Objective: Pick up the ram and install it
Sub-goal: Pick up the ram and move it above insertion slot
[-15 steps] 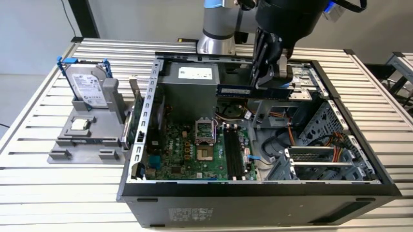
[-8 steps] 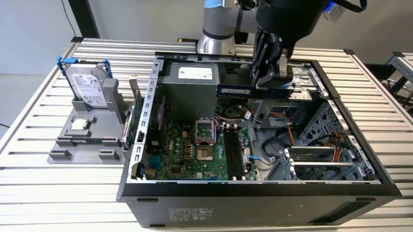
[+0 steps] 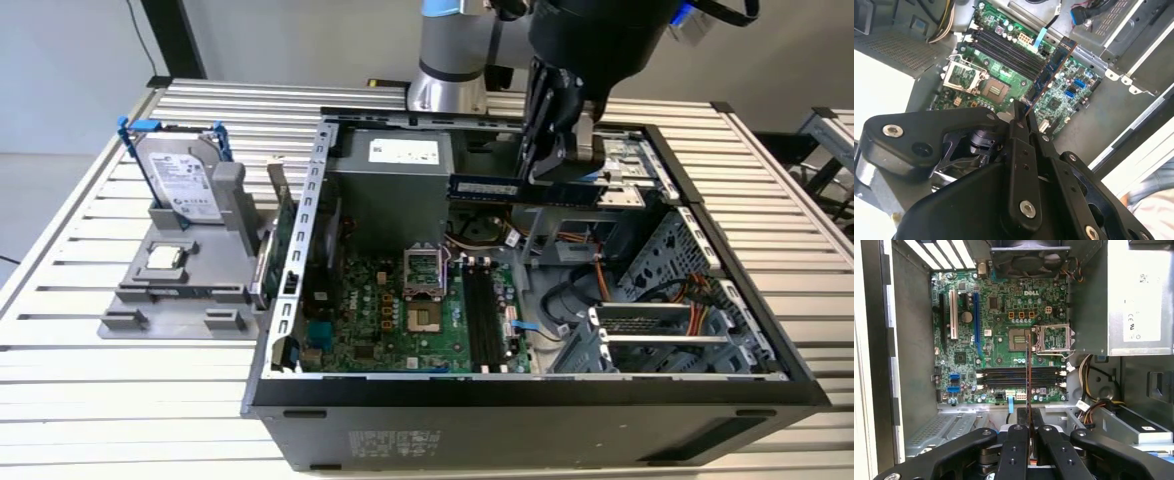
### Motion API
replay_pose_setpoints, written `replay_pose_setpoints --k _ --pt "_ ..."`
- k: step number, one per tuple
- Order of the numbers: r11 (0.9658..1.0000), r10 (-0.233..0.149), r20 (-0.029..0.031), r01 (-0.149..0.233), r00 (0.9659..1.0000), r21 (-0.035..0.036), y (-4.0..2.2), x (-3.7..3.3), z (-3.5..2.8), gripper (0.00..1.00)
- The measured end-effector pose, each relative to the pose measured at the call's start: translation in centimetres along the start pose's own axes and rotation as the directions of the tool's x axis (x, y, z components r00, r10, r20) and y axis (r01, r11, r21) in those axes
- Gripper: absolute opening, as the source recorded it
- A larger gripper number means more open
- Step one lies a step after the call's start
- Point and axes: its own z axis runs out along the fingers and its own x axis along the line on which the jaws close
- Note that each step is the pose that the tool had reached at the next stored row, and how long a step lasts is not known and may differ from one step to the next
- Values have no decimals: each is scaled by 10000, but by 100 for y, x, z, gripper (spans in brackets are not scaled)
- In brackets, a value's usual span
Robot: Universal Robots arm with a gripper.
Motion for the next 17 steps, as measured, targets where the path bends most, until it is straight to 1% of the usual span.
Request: replay_pose_setpoints --k 2,4,6,8,11,13,15,17 --pt "9996 296 9 -296 9996 2 0 0 0 0" --pt "9980 639 22 -639 9980 4 0 0 1 0" --pt "9950 999 35 -999 9950 6 0 0 1 0" --pt "9909 1345 48 -1345 9909 7 0 0 1 0" --pt "9835 1811 65 -1811 9834 7 0 0 1 0" --pt "9777 2100 76 -2100 9777 8 0 0 1 0" --pt "9706 2406 87 -2406 9706 7 0 0 1 0" --pt "9625 2712 99 -2712 9625 7 0 0 1 0"
